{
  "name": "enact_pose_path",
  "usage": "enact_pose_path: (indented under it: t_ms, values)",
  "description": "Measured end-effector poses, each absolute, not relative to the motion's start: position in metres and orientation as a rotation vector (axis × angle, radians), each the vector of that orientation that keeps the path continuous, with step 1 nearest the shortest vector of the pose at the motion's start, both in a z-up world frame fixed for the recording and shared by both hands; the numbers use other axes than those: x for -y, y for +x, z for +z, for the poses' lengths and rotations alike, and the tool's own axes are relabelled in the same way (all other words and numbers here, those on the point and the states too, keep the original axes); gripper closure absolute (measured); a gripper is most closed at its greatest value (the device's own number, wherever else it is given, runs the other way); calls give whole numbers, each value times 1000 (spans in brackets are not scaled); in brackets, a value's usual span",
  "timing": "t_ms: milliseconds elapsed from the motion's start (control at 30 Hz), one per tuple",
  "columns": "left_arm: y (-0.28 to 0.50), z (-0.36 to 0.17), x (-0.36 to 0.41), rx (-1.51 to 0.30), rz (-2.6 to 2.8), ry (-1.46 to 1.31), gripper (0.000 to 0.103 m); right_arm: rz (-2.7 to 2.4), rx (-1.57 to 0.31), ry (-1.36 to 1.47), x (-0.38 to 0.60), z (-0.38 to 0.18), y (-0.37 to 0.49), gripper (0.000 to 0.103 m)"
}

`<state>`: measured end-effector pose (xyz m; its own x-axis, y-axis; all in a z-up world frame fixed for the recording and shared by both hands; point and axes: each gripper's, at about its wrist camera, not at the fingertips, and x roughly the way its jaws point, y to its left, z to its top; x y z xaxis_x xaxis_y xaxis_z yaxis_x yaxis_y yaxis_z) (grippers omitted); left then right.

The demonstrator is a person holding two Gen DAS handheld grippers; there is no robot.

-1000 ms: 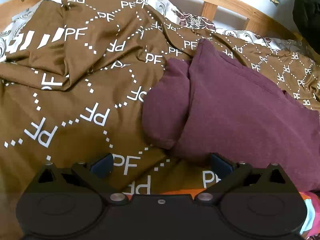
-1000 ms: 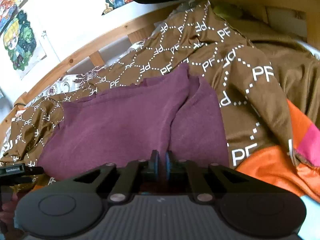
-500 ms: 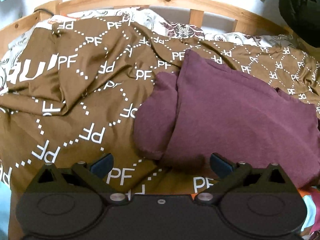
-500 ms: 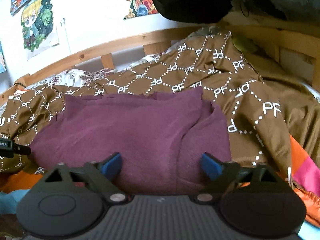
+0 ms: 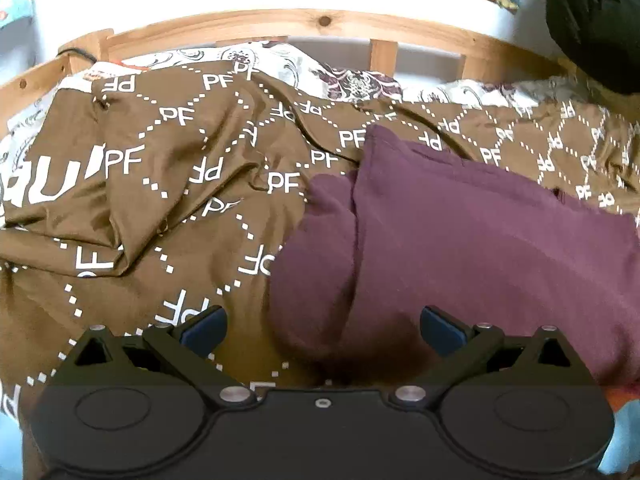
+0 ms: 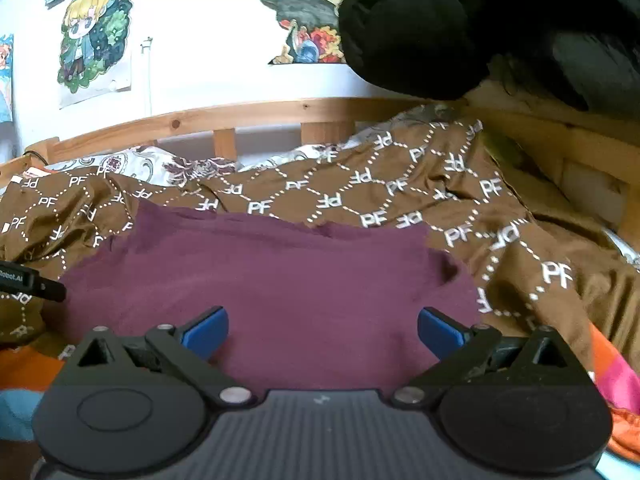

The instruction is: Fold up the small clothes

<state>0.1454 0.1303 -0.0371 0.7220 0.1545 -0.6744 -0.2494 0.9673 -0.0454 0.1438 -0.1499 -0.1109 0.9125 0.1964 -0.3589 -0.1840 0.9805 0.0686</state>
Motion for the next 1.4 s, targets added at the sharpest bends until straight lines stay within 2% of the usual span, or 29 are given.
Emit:
enact_pose_path:
  t_ms: [167,433,733,1400]
  values:
    - [144,-35,-148,-695,149,-219,1,198,-376,-6,102,-112,148,0]
    - [158,-43,-163,-718,84,-216,1,169,-339,-273,51,-138,155,0]
    - [188,-51,-168,-755,40,-136,1,189,-346,-237,55,-154,167,0]
    - [203,-59,-170,-802,-19,-182,1,248,-326,-124,75,-165,168,0]
